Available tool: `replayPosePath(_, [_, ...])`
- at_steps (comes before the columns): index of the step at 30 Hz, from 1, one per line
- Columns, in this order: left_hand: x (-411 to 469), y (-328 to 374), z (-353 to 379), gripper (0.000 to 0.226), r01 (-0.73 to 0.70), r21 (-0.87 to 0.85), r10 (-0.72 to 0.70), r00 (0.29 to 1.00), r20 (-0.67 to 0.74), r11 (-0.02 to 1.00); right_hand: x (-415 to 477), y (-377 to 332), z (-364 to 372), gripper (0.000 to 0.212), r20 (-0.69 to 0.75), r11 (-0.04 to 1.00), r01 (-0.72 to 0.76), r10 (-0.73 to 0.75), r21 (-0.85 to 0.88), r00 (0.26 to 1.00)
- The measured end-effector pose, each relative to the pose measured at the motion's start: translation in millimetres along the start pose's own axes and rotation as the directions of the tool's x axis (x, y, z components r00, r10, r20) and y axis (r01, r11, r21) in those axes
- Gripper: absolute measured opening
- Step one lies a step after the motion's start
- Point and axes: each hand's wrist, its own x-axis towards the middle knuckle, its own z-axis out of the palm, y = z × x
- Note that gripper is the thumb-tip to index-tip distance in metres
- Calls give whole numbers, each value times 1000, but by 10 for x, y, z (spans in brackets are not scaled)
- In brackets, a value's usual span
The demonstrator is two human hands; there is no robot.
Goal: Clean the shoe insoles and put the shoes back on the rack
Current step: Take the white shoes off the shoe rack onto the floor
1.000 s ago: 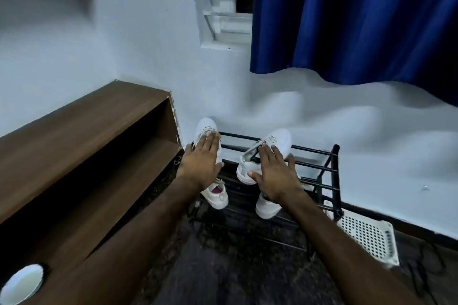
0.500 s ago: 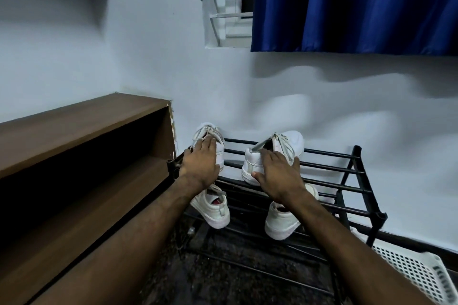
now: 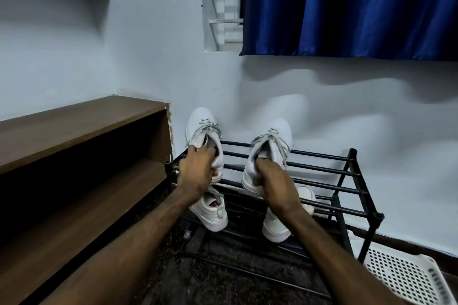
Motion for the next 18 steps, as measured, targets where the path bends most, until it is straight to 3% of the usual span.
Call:
replayPosePath(2, [-257,-26,-61,27,-49,-1,48,995,-84,999,-140,-26,-56,36,6,958,164,-167,-236,986])
replayPosePath(4, [-429,-90,-187,35,-89,29,92,986,-141,996,-216,-134,-169,17,-9,917,226,-243,-329,970])
replayPosePath(5, [-496,-121,-280,38,-114,53,121,980,-158,992,-229,-199,-228,17,-21,898,264,-289,-352,957])
replayPosePath(8, [-745,-195,-531,39,-189,108,208,957,-203,976,-281,-417,-378,19,-29,843,385,-426,-375,904])
replayPosePath(14, [-1382,-439,-919,27,-220,76,232,919,-317,973,-487,-855,-628,19,0,843,425,-450,-330,893])
replayPosePath(18, [-2085,-606,-901,12,-261,81,274,914,-299,962,-981,-1050,-595,14,22,842,467,-479,-270,877])
